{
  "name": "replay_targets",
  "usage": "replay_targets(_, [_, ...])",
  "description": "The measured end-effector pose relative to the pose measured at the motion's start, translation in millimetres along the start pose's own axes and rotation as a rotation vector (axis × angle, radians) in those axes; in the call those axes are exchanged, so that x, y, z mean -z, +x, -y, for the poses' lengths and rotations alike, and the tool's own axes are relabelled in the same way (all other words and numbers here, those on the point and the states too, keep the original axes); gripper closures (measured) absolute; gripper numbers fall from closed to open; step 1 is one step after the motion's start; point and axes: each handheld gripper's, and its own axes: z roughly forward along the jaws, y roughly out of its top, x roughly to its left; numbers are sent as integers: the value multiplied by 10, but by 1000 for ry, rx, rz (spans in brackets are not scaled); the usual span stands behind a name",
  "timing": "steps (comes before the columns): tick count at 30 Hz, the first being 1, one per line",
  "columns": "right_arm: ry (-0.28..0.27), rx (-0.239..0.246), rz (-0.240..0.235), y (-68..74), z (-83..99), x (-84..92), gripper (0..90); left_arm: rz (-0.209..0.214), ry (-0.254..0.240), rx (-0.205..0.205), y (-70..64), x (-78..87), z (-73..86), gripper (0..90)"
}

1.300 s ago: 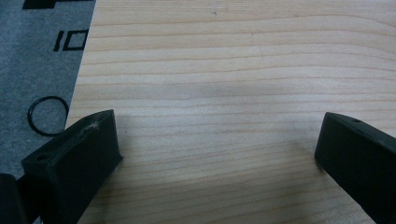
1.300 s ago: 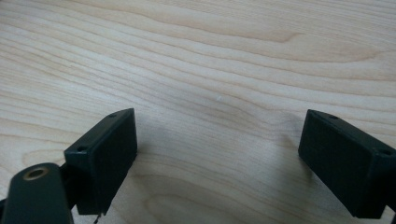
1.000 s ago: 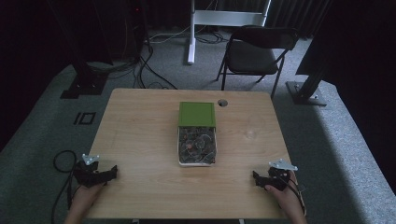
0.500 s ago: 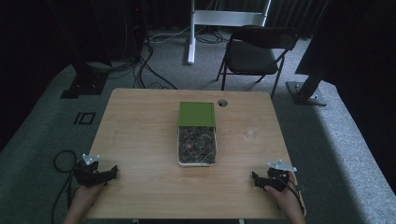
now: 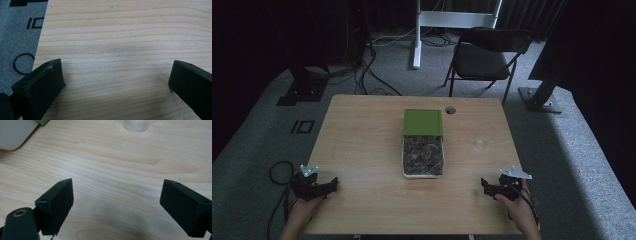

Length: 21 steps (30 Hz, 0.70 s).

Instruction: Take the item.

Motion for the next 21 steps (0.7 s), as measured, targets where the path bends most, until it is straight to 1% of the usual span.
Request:
replay_targets(6, [-18, -5, -15, 25, -79, 28, 120, 1, 0, -2, 2, -1, -1, 3])
replay_targets(9, [-19, 17, -29, 64, -128, 38, 120, 1, 0, -3, 3, -1, -2, 3])
replay_targets(10, [-19, 17, -29, 64, -128, 38, 120, 1, 0, -3, 3, -1, -2, 3])
replay_targets(11, [-27, 26, -36, 99, -176, 49, 120, 2, 0, -3, 3, -1, -2, 3])
replay_targets(13, [-32, 25, -39, 109, -193, 53, 120, 2, 0, -3, 3, -1, -2, 2])
replay_targets(15, [-51, 21, -51, 148, -270, 70, 120, 2, 0, -4, 3, -2, -2, 3])
replay_targets(21, [-71, 43, -67, 231, -402, 92, 120, 2, 0, -4, 3, -2, -2, 3])
